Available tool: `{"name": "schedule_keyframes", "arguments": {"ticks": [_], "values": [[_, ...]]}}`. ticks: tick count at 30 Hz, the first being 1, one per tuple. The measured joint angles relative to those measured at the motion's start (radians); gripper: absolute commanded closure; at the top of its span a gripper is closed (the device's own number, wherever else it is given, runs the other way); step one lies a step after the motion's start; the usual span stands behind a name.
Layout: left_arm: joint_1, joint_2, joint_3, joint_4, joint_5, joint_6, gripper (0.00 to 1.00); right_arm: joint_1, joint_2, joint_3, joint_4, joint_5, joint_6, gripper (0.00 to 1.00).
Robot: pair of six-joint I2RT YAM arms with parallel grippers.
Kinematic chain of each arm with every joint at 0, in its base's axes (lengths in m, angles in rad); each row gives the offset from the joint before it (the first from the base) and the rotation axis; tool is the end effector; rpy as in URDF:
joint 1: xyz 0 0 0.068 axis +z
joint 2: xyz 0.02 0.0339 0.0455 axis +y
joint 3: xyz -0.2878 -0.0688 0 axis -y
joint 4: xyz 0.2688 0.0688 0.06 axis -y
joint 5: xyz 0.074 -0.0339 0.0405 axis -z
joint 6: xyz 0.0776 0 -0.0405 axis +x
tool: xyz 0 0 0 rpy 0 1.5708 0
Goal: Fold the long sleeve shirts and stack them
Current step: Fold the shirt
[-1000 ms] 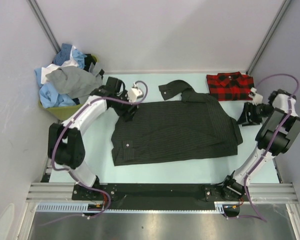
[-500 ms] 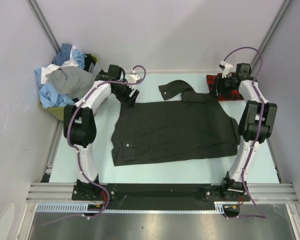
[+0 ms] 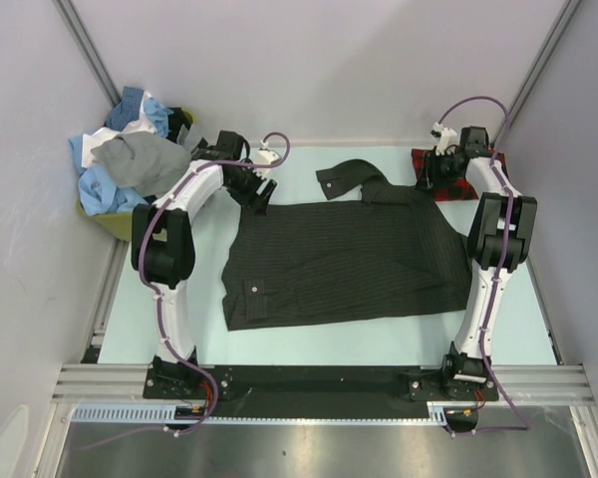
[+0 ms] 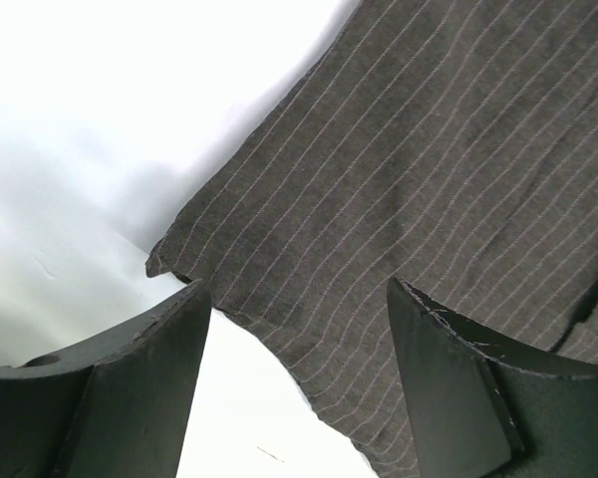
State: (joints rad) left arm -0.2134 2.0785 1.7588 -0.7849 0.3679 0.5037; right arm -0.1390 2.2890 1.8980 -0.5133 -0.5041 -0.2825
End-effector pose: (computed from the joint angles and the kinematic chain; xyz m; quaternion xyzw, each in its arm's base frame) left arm 0.4825 -0.1331 0.2067 0.3752 0.8809 -0.1432 0.2504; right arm 0.5682 -0.0416 0.1717 -0.1470 0.9069 0.1642 0.3591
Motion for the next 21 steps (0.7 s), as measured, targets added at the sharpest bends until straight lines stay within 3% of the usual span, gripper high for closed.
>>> {"name": "schedule_keyframes", "arguments": {"ticks": [21], "values": [[0.018, 0.129, 0.090, -0.009, -0.059, 0.001, 0.23, 0.005, 0.010, 0.000, -0.066, 0.004, -0.029, 0.65]]}}
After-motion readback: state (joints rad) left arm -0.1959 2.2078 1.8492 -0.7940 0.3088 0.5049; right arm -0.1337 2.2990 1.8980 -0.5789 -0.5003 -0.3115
